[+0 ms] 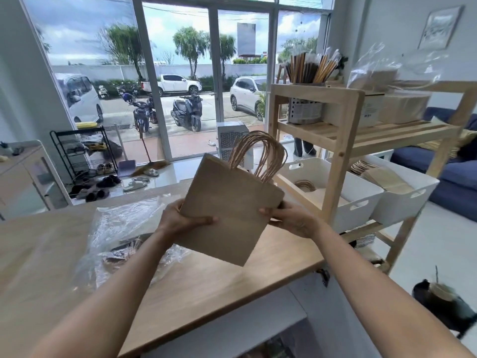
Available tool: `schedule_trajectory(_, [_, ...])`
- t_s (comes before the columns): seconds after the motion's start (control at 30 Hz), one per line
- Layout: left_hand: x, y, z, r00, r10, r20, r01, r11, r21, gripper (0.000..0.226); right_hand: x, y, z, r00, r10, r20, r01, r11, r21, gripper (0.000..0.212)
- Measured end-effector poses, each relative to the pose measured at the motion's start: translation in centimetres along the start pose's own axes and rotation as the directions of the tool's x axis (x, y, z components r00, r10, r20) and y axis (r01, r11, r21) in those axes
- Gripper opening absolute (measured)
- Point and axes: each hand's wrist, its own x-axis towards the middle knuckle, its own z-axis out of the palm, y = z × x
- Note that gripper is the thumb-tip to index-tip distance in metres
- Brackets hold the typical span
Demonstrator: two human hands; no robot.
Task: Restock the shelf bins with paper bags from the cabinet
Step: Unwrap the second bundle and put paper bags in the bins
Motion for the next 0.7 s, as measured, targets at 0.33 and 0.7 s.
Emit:
schedule_trajectory(0.33, [-1.8,-5.0,3.9,0.991,-0.082,-0.108,0.083,0.997,0.007,0.062,0.3,-2.3,0.0,0.995,-0.093,0.040,0.101,0.931,-0.350,0.048])
schedule_trajectory(0.7, [-1.2,-7.8,1.8,0.979,-0.092,0.183,0.095,0.995,-0.010,0.084,0.5,0.2,-0.6,0.997,-0.013,0.079,0.043,0.918,-0.395,0.045])
